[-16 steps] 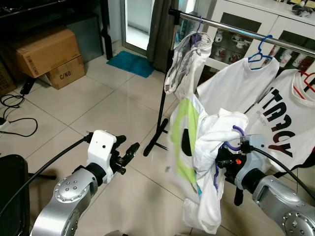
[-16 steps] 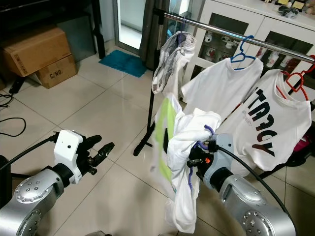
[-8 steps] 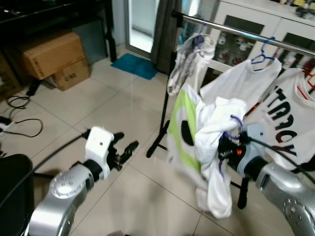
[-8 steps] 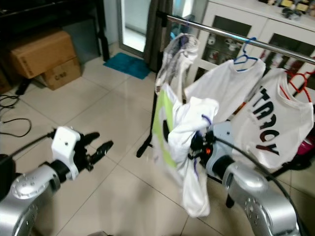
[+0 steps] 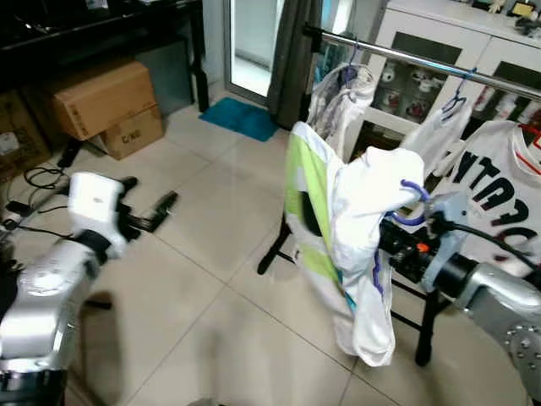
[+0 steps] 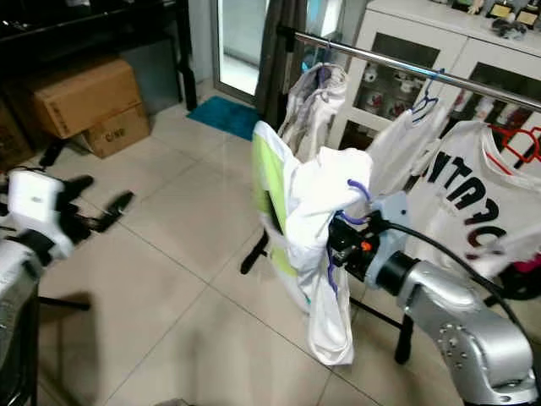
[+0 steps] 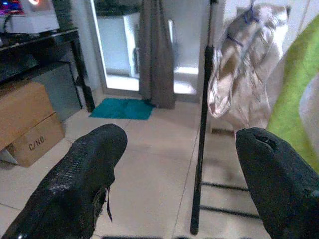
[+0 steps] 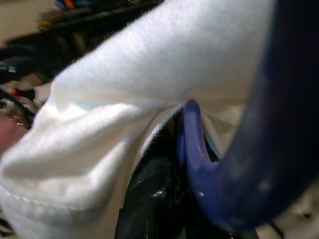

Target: Hang hanger

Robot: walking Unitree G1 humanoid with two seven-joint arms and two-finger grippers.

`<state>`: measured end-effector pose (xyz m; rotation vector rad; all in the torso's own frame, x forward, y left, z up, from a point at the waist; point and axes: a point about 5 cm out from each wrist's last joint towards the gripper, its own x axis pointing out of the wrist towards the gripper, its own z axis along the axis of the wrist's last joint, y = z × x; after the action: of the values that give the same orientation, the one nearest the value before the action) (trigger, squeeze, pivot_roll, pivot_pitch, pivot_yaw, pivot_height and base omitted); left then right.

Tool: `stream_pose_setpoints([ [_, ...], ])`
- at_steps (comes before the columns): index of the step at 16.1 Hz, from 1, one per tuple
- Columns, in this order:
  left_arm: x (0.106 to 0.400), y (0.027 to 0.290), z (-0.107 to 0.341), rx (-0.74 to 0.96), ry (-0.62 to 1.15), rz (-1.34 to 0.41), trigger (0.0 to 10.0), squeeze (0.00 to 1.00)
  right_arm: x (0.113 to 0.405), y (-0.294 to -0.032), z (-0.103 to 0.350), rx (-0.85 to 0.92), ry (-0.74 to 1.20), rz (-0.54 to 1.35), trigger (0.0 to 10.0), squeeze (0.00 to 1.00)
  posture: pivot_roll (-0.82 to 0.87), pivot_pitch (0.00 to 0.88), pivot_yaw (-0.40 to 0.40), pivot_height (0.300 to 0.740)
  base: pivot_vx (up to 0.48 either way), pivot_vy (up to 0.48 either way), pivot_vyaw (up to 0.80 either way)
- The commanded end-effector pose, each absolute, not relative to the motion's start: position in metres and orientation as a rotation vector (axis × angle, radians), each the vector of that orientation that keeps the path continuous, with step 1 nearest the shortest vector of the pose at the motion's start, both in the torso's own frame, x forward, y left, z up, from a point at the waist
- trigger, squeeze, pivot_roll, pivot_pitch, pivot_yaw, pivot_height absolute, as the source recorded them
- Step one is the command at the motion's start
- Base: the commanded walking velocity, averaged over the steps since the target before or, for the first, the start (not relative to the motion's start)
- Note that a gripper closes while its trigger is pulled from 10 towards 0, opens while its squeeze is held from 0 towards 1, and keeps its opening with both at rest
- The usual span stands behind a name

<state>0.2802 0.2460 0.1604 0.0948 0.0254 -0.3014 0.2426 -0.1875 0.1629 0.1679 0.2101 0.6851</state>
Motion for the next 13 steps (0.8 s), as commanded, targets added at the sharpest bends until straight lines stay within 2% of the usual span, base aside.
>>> stream_pose_setpoints([
  [1, 0.285, 0.245, 0.162, -0.011, -0.001, -0.364, 10.0, 1.0, 0.241, -0.186, 0.18, 0.187, 0.135, 0.754, 10.0, 0.0, -0.14, 0.0, -0.055, 0.74, 0.0, 0.0, 0.0],
  [2, 0.287, 0.239, 0.16, -0.08, 0.012, -0.45, 10.0, 0.07, 0.239, -0.183, 0.184, 0.21, 0.122, 0.798, 10.0, 0.0, -0.14, 0.0, -0.053, 0.74, 0.0, 0.0, 0.0],
  [3, 0.29, 0.234, 0.158, -0.094, 0.025, -0.512, 10.0, 0.0, 0.236, -0.18, 0.186, 0.224, 0.119, 0.84, 10.0, 0.0, -0.14, 0.0, -0.052, 0.74, 0.0, 0.0, 0.0],
  [9, 0.316, 0.229, 0.154, -0.077, 0.05, -0.601, 10.0, 0.0, 0.217, -0.166, 0.189, 0.289, 0.124, 1.023, 10.0, 0.0, -0.16, 0.0, -0.024, 0.74, 0.0, 0.0, 0.0],
  [13, 0.323, 0.211, 0.148, -0.061, 0.105, -0.773, 10.0, 0.0, 0.209, -0.162, 0.19, 0.322, 0.133, 1.081, 10.0, 0.0, -0.16, 0.0, -0.016, 0.74, 0.0, 0.0, 0.0],
])
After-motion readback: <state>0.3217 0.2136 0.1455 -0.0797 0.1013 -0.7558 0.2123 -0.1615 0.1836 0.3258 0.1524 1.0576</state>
